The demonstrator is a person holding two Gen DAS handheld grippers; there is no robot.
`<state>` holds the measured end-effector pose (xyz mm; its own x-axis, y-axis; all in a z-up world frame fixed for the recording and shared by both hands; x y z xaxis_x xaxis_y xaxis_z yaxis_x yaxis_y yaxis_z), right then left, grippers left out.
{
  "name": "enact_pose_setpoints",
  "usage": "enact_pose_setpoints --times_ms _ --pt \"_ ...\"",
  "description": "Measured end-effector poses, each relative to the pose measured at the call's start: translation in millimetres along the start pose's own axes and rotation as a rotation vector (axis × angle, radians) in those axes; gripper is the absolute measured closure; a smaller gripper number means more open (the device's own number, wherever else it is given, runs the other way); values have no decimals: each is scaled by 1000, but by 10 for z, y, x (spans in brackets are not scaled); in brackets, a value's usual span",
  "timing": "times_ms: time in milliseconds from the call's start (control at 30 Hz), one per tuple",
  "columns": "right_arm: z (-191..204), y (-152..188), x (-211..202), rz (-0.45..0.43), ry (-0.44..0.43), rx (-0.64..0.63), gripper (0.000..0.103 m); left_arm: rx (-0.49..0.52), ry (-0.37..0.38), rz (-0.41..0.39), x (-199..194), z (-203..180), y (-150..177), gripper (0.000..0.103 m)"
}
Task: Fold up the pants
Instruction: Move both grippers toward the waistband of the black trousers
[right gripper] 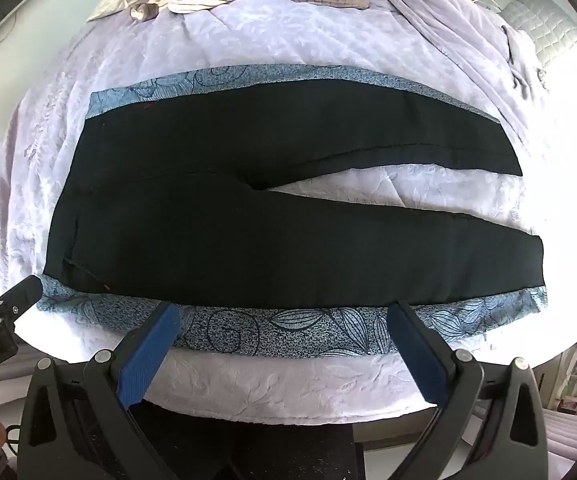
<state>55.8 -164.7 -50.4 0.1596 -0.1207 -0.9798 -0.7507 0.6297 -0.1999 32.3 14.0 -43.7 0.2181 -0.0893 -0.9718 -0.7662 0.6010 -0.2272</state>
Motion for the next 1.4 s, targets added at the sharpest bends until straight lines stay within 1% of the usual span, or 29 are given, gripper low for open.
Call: enact_pose_setpoints --times_ms 133,433,700,833,1133,1400 --pt "8 7 15 6 -1 3 0 6 -7 6 12 -8 25 0" --pt "-109 95 60 22 -3 13 0 17 -32 14 26 -35 105 0" --pt "-150 147 109 21 -2 21 0 26 -51 19 65 -41 159 0" --pt "-169 197 190 16 -3 21 0 33 -62 29 143 -27 189 0" --pt "-179 290 480 38 -17 49 0 22 -76 85 411 22 307 0" --pt "-76 325 614 100 -46 56 0 11 -76 113 542 51 361 0"
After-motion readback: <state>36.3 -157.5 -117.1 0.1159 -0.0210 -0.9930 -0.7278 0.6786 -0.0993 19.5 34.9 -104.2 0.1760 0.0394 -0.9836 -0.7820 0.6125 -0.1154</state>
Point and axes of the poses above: each gripper's, at about its wrist camera, not at the fingertips, and x roughly the way its jaws point, z to its left, y to its underside, the point moved 6 cm from there along x, roughly the way its jaws point, and after that the axes turned 6 degrees about x, right-handed, at the moved point
